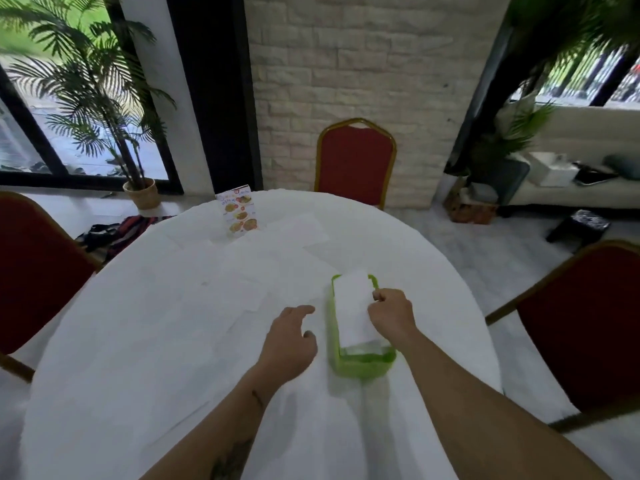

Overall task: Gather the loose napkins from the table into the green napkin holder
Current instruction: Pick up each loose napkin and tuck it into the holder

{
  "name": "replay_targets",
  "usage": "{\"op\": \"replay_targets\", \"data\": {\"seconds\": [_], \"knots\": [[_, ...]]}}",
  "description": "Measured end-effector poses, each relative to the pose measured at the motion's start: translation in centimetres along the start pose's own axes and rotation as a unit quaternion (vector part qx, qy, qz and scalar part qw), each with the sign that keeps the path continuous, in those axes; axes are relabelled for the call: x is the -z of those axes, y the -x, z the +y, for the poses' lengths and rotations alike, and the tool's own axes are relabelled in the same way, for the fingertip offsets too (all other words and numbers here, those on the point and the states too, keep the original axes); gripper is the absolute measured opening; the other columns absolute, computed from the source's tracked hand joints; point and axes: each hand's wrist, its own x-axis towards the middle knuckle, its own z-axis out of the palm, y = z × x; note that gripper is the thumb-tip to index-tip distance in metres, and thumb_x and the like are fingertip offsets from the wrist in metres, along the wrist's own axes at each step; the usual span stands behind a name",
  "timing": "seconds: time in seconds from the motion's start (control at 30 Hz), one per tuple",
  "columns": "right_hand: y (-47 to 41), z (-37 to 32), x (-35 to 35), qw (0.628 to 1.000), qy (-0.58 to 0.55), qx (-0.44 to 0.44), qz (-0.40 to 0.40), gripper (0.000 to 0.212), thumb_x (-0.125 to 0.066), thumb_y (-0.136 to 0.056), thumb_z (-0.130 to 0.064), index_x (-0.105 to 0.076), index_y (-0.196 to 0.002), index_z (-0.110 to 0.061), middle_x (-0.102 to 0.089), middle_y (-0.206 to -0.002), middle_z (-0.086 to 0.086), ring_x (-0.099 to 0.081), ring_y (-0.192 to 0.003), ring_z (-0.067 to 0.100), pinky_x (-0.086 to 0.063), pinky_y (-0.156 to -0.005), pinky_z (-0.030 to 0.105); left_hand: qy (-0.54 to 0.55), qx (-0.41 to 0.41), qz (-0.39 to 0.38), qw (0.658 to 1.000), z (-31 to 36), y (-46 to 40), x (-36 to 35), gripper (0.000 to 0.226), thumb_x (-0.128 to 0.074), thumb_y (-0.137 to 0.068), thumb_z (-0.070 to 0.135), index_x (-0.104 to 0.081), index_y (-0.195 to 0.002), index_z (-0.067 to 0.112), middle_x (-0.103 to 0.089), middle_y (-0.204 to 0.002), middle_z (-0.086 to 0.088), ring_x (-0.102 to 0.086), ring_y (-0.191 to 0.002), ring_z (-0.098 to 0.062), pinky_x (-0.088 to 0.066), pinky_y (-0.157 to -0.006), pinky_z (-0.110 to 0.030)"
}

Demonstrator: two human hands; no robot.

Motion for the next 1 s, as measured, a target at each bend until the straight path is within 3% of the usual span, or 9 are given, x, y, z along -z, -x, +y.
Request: {"op": "replay_targets", "data": {"seconds": [0.07,0.27,0.47,0.53,0.6,0.67,0.8,0.93,1.0], "knots": [[-0.4,1.4,0.7,1.000,0.017,-0.025,0.002,0.012,-0.050,-0.072,-0.003,-0.061,-0.070,-0.002,-0.062,-0.072,0.014,-0.061,-0.073,0.032,-0.047,-0.059,0.032,-0.034,-0.002,-0.048,0.998,0.2,0.0,-1.3,0.052,-0.048,-0.086,0.015,-0.044,-0.137,0.025,-0.045,-0.141,0.001,-0.041,-0.131,-0.018,-0.032,-0.112,-0.035],[-0.9,2.5,0.4,0.999,0.044,-0.018,-0.018,0.024,-0.052,-0.075,-0.003,-0.069,-0.091,-0.004,-0.070,-0.092,0.009,-0.058,-0.077,0.025,-0.042,-0.059,0.026,-0.096,-0.020,-0.106,0.990,0.6,0.1,-3.3,0.057,-0.047,-0.085,0.016,-0.039,-0.141,0.021,-0.036,-0.148,-0.002,-0.039,-0.132,-0.022,-0.032,-0.112,-0.038],[-0.8,2.8,-0.1,0.999,0.042,0.010,-0.032,0.017,-0.051,-0.075,0.002,-0.057,-0.083,-0.012,-0.056,-0.076,-0.001,-0.053,-0.080,0.025,-0.033,-0.051,0.020,-0.148,-0.077,-0.095,0.981,1.5,0.0,-4.2,0.059,-0.045,-0.086,0.014,-0.036,-0.143,0.023,-0.024,-0.156,0.000,-0.036,-0.135,-0.025,-0.033,-0.112,-0.039],[-1.1,3.2,-0.3,0.998,0.058,0.014,-0.037,0.024,-0.051,-0.076,-0.003,-0.060,-0.096,-0.013,-0.061,-0.092,0.003,-0.058,-0.091,0.028,-0.038,-0.058,0.021,-0.165,-0.098,-0.101,0.976,1.7,0.0,-4.3,0.060,-0.044,-0.086,0.013,-0.034,-0.145,0.023,-0.022,-0.158,0.002,-0.032,-0.138,-0.024,-0.030,-0.114,-0.038],[-1.5,3.4,-0.6,0.999,0.036,0.011,-0.030,0.047,-0.052,-0.077,-0.007,-0.061,-0.122,-0.011,-0.063,-0.105,0.005,-0.058,-0.100,0.026,-0.042,-0.073,0.023,-0.182,-0.119,-0.108,0.970,1.8,0.1,-4.4,0.061,-0.043,-0.086,0.013,-0.034,-0.145,0.022,-0.021,-0.158,0.004,-0.029,-0.140,-0.023,-0.028,-0.115,-0.039],[-1.7,3.2,-0.5,1.000,0.002,0.019,-0.010,0.054,-0.052,-0.078,-0.008,-0.060,-0.131,-0.015,-0.064,-0.098,0.002,-0.059,-0.092,0.021,-0.044,-0.075,0.023,-0.181,-0.126,-0.103,0.970,1.9,0.0,-4.4,0.062,-0.043,-0.085,0.013,-0.034,-0.145,0.021,-0.021,-0.158,0.003,-0.029,-0.140,-0.023,-0.028,-0.114,-0.040],[-1.7,2.6,-0.1,0.999,-0.037,0.034,-0.010,0.051,-0.053,-0.085,-0.002,-0.060,-0.132,-0.019,-0.060,-0.075,-0.004,-0.053,-0.064,0.009,-0.039,-0.054,0.011,-0.166,-0.115,-0.066,0.977,1.7,-0.2,-4.3,0.068,-0.037,-0.078,0.015,-0.032,-0.145,0.017,-0.025,-0.156,-0.002,-0.032,-0.138,-0.025,-0.032,-0.112,-0.042],[-1.6,3.5,-0.3,0.999,0.020,0.007,-0.030,0.053,-0.049,-0.077,-0.004,-0.061,-0.128,-0.016,-0.066,-0.098,0.003,-0.060,-0.089,0.021,-0.047,-0.073,0.026,-0.175,-0.115,-0.069,0.975,1.7,-0.1,-4.3,0.066,-0.040,-0.082,0.012,-0.029,-0.147,0.019,-0.024,-0.157,-0.001,-0.028,-0.140,-0.023,-0.029,-0.114,-0.041],[-1.3,3.6,-0.2,0.998,0.058,0.006,-0.035,0.046,-0.048,-0.075,-0.003,-0.062,-0.118,-0.014,-0.066,-0.103,0.006,-0.058,-0.089,0.024,-0.045,-0.072,0.029,-0.197,-0.122,-0.093,0.968,1.9,-0.1,-4.4,0.065,-0.042,-0.085,0.012,-0.028,-0.148,0.020,-0.022,-0.158,0.002,-0.022,-0.143,-0.020,-0.024,-0.117,-0.039]]}}
